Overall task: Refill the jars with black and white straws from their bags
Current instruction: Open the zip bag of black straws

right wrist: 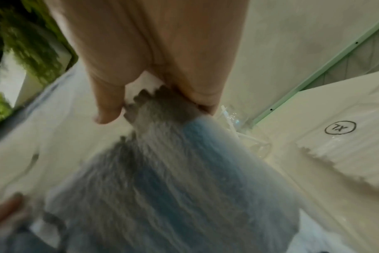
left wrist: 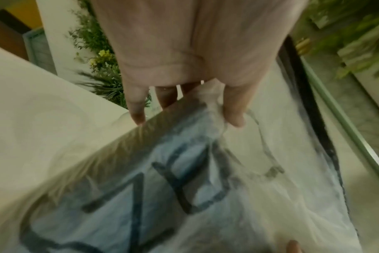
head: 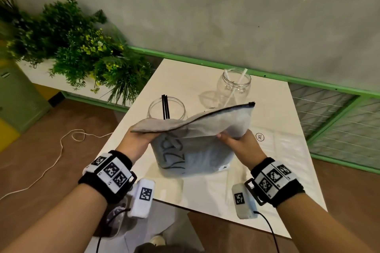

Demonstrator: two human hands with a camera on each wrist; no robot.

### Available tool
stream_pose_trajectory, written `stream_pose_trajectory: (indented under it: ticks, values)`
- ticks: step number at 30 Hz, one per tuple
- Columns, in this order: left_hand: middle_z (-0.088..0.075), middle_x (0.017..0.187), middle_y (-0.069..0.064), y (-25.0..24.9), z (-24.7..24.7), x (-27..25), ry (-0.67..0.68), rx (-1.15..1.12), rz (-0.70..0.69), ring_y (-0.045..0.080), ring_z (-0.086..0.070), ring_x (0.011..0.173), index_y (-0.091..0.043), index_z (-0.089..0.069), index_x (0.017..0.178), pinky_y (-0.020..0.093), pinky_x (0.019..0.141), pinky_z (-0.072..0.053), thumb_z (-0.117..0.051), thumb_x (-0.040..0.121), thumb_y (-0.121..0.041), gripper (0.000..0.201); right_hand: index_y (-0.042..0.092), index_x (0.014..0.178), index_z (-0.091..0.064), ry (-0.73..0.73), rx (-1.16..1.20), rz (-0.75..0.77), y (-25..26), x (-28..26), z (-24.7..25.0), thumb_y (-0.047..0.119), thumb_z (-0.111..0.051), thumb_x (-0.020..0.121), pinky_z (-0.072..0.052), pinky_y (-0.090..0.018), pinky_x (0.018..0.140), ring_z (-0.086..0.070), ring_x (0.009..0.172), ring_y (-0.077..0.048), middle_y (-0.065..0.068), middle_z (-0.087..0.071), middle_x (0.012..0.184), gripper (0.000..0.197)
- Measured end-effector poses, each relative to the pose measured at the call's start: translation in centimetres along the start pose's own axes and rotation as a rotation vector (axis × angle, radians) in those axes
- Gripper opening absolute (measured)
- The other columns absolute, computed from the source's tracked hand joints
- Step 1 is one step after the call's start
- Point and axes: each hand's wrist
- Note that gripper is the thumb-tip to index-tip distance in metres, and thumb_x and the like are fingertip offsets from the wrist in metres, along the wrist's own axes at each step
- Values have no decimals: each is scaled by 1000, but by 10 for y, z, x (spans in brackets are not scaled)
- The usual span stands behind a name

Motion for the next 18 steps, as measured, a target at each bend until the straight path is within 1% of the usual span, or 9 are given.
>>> stream_pose_trajectory:
  ticks: [1, 3, 6, 8, 10, 11, 13, 16, 18]
  values:
    - [-73, 78, -9, 1, 1, 2, -32, 16, 4, 8, -64, 81, -11, -68, 92, 23, 73, -47, -61, 85, 5, 19, 13, 87, -73, -19, 10, -26, -2, 1, 0, 8, -74, 81, -47, -13, 73, -67, 80, 3, 14, -73, 77, 8]
    - [-73, 75, -11, -2, 3, 3, -86, 11, 5, 12, -63, 80, -13, -69, 87, 28, 75, -48, -57, 87, 4, 21, 7, 86, -73, -83, 52, -22, -1, 4, 1, 8, -73, 81, -46, -9, 68, -66, 74, 5, 17, -72, 71, 5]
    - [-72, 74, -12, -8, 6, 5, -156, 30, 1, 18, -64, 86, -22, -70, 81, 36, 86, -49, -57, 90, -2, 26, 8, 77, -70, -189, 88, 18, 3, 8, 3, 13, -74, 81, -45, -8, 61, -64, 63, 4, 14, -69, 61, 7]
    - [-70, 74, -4, -10, 7, 6, -187, 1, 6, 23, -60, 85, -20, -68, 77, 40, 87, -45, -58, 91, -9, 20, 7, 75, -67, -251, 93, 43, 5, 8, 1, 18, -73, 82, -44, -10, 59, -58, 56, 0, 8, -63, 59, 15]
    - [-66, 84, 11, -16, 7, 3, -164, -49, -29, 24, -56, 86, -16, -69, 80, 43, 86, -44, -61, 90, -23, 14, 9, 82, -70, -281, 112, 72, 7, 8, -2, 19, -70, 84, -45, -11, 64, -59, 62, -1, 1, -64, 68, 10]
    - [-65, 89, 13, -19, 6, 2, -153, -63, -46, 24, -55, 88, -17, -70, 82, 44, 87, -43, -63, 86, -30, 15, 13, 81, -71, -290, 126, 82, 8, 8, -3, 18, -68, 85, -45, -13, 66, -59, 65, -2, -1, -64, 71, 7]
    - [-64, 91, 11, -26, 6, 0, -167, -92, -63, 22, -55, 88, -22, -71, 81, 44, 88, -43, -65, 80, -39, 18, 21, 75, -68, -326, 138, 102, 10, 9, -4, 19, -66, 87, -44, -14, 66, -56, 67, -2, -2, -60, 71, 13]
    - [-64, 84, 4, -32, 6, 1, -211, -113, -82, 19, -55, 85, -20, -68, 80, 41, 85, -44, -63, 81, -37, 17, 18, 70, -63, -357, 149, 184, 17, 10, -4, 16, -61, 90, -42, -7, 68, -56, 67, 9, 7, -61, 70, 20]
    - [-62, 85, 5, -31, 7, 3, -231, -102, -88, 19, -54, 86, -20, -66, 80, 41, 83, -44, -63, 86, -31, 13, 9, 81, -66, -325, 141, 213, 18, 10, -2, 14, -60, 92, -41, -5, 70, -57, 69, 13, 8, -63, 74, 14]
Point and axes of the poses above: each hand's wrist, its own x-axis towards the middle knuckle, its own z-axis out of the back of the hand, y = z × x
